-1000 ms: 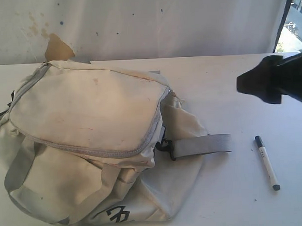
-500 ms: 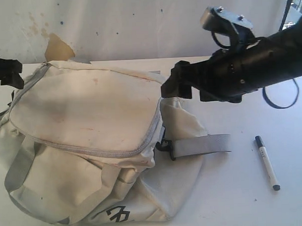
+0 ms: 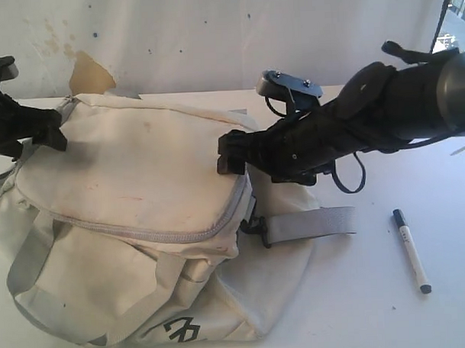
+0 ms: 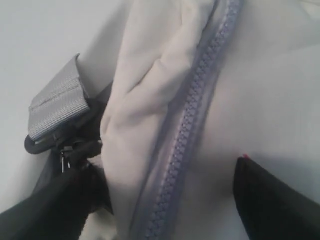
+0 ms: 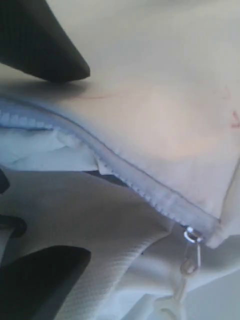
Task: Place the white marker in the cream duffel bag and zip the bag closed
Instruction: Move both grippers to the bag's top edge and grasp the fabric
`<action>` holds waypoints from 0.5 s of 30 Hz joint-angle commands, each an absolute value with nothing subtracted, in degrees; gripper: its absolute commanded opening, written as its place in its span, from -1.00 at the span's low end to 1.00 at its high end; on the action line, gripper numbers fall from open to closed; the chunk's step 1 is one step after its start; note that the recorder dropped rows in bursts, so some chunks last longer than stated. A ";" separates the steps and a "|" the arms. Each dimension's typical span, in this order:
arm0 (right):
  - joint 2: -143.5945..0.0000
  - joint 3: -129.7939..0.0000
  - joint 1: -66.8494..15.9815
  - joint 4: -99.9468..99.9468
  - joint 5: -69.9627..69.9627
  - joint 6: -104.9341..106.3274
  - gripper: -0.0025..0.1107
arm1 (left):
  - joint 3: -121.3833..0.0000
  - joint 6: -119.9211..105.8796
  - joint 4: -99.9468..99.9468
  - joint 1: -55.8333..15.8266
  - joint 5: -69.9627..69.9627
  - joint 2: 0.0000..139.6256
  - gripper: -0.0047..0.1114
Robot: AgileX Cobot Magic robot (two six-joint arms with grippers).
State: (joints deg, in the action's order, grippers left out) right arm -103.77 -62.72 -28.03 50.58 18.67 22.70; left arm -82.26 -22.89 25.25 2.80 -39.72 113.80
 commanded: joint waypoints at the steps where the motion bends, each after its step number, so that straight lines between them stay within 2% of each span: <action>1: -106.04 -62.91 -28.28 55.10 18.04 23.37 0.48 | -82.72 -23.54 26.14 2.51 -38.48 114.15 0.53; 3: -106.42 -62.91 -28.28 55.67 18.55 23.37 0.42 | -82.72 -23.54 26.14 2.51 -38.36 114.25 0.36; 5: -106.42 -62.91 -28.28 55.67 19.18 23.37 0.28 | -82.72 -23.54 26.14 2.51 -38.36 114.25 0.15; 8: -106.31 -62.91 -28.28 55.67 19.73 23.37 -0.03 | -82.72 -23.54 27.10 2.51 -38.77 114.25 -0.24; 12: -106.31 -62.91 -28.28 55.57 20.73 23.70 -0.58 | -82.72 -23.54 27.67 2.51 -39.89 114.25 -0.83; 13: -106.31 -62.91 -28.28 55.57 21.15 24.37 -0.73 | -82.72 -23.79 27.67 2.51 -40.19 114.25 -0.92; 14: -106.31 -62.91 -28.28 55.57 21.65 24.79 -0.89 | -82.72 -24.21 27.67 2.51 -40.55 114.25 -0.92; 15: -106.31 -63.04 -28.28 55.43 22.28 25.42 -0.95 | -82.72 -24.21 27.72 2.51 -40.82 114.25 -0.92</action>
